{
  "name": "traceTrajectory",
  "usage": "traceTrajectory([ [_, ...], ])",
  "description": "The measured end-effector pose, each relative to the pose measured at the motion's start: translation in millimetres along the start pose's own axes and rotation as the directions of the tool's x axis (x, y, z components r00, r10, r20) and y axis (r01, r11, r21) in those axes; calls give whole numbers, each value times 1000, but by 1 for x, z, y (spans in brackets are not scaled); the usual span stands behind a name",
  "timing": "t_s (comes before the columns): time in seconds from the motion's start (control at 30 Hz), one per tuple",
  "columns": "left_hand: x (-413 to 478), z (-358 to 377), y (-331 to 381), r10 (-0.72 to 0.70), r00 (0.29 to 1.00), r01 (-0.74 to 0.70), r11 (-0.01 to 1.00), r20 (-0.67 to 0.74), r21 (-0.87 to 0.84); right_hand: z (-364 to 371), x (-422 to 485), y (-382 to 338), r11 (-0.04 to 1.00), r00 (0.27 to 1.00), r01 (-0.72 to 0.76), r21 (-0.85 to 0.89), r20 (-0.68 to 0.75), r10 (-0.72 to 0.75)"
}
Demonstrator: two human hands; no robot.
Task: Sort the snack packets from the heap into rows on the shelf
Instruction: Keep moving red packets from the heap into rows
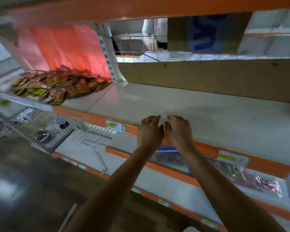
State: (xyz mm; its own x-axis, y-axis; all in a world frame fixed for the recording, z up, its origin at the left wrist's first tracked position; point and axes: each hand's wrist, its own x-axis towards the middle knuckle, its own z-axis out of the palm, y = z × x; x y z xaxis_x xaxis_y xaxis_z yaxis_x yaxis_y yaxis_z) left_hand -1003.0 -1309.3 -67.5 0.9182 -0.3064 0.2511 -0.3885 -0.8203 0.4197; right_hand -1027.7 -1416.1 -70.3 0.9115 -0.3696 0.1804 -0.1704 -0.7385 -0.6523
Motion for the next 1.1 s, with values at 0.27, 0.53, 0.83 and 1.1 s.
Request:
traceTrajectory([
  [0.27,31,-27,-97,-165,985,164,986,-51,-24,75,35,-68,998,995,54,29,81,-56],
  [0.53,100,-62,-196,-270,961,274,958,-59,81,156,107,-143,991,980,90,100,166,-106],
  [0.83,161,-93,-294,-384,918,392,917,-97,81,240,164,-216,985,944,137,108,288,-163],
  [1.1,224,-126,-380,-555,825,562,825,-104,54,302,224,-283,986,970,116,120,200,-138],
])
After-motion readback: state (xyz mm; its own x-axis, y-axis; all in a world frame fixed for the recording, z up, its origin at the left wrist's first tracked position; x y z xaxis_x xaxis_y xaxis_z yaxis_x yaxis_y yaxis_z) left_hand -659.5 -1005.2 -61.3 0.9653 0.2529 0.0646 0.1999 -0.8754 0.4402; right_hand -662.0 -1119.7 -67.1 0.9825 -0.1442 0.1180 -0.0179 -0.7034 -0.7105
